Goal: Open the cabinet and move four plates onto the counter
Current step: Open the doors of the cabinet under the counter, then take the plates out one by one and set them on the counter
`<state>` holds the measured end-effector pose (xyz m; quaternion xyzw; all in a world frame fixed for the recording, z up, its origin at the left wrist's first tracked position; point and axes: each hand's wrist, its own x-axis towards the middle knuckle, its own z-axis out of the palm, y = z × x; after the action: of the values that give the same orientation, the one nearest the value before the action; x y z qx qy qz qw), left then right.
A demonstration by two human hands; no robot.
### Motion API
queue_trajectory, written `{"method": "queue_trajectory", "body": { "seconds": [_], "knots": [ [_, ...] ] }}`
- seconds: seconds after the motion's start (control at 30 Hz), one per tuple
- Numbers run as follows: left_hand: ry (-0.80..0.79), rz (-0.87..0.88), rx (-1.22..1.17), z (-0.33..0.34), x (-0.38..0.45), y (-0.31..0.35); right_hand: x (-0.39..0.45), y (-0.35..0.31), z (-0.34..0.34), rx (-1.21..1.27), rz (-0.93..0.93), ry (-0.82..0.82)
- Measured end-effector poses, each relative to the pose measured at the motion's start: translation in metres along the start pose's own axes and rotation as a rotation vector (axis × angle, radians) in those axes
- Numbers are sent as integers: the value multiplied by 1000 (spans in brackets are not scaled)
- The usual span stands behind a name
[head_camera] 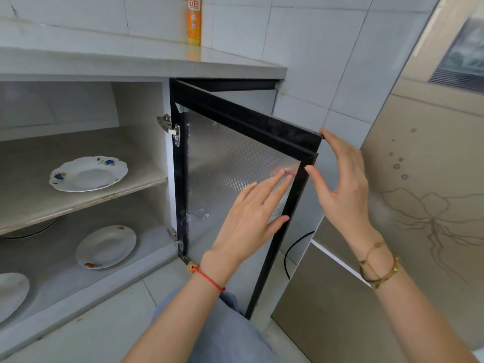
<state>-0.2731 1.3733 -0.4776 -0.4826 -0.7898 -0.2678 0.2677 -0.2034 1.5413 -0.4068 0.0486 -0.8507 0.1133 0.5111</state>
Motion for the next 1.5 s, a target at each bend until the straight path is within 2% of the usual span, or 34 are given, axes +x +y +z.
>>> {"method": "queue_trajectory", "body": {
  "seconds": [0.27, 0.53, 0.7, 0.9, 1.1, 1.3, 1.5],
  "knots": [
    [40, -28, 5, -12, -10, -14, 1, -14, -5, 20, -16, -20],
    [187, -96, 52, -66, -28, -32, 12, -53, -8, 57, -191, 57],
    [241, -209, 179, -112, -59, -56, 17, -89, 18, 219, -220, -55],
    [261, -402, 351, -167, -113, -88, 19, -125, 76, 391, -170, -161],
    [204, -605, 527, -207, -164, -120, 17, -151, 154, 509, -98, -330],
    [110, -747, 628, -213, -191, -178, 15, -161, 244, 542, -11, -530],
    [49, -860, 665, -198, -188, -259, 30, -147, 344, 488, 52, -651]
  ]
}}
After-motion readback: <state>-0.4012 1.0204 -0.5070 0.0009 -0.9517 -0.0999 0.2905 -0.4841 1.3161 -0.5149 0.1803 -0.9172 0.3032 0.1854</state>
